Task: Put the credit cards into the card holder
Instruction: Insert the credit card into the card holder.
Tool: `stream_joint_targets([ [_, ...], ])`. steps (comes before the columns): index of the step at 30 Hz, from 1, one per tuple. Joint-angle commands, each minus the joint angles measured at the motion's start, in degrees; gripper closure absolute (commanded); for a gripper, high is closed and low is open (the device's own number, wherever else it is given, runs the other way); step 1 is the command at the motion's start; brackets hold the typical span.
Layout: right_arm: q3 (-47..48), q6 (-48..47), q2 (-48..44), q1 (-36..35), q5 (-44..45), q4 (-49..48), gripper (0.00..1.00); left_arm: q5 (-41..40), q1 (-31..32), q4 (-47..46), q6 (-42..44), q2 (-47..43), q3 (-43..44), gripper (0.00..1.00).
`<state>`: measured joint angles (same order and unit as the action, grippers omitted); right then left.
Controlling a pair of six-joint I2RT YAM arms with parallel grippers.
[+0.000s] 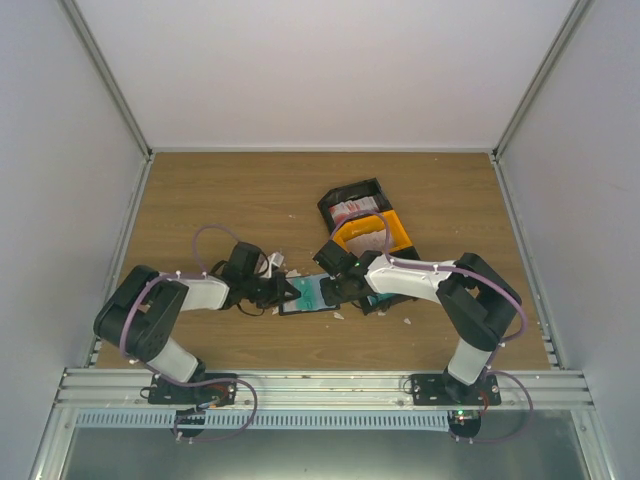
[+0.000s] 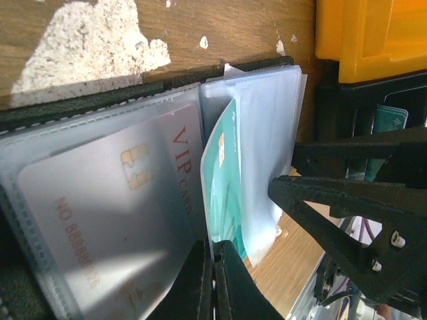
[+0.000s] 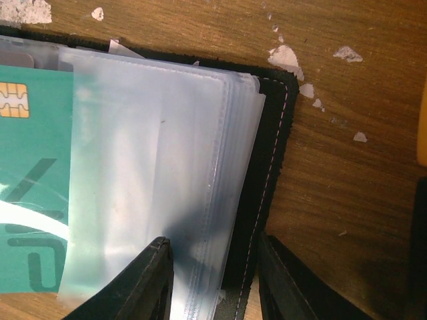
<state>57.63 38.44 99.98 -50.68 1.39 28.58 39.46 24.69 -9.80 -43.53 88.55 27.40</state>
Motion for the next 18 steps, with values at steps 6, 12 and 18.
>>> stream_joint_targets([
  [6,-1.9,0.9,0.9,-0.5,-1.2,-0.6,0.65,-0.4,0.3,-0.8,1.0,4.0,2.8,1.00],
  [12,-2.2,0.8,0.3,-0.6,-1.2,-2.0,0.64,-1.6,1.9,-2.3,0.0,5.8,3.4,1.00],
  [18,-2.7,1.0,-1.2,-0.6,-1.2,-3.1,0.61,-2.6,3.4,-2.9,-0.4,6.7,4.2,1.00],
])
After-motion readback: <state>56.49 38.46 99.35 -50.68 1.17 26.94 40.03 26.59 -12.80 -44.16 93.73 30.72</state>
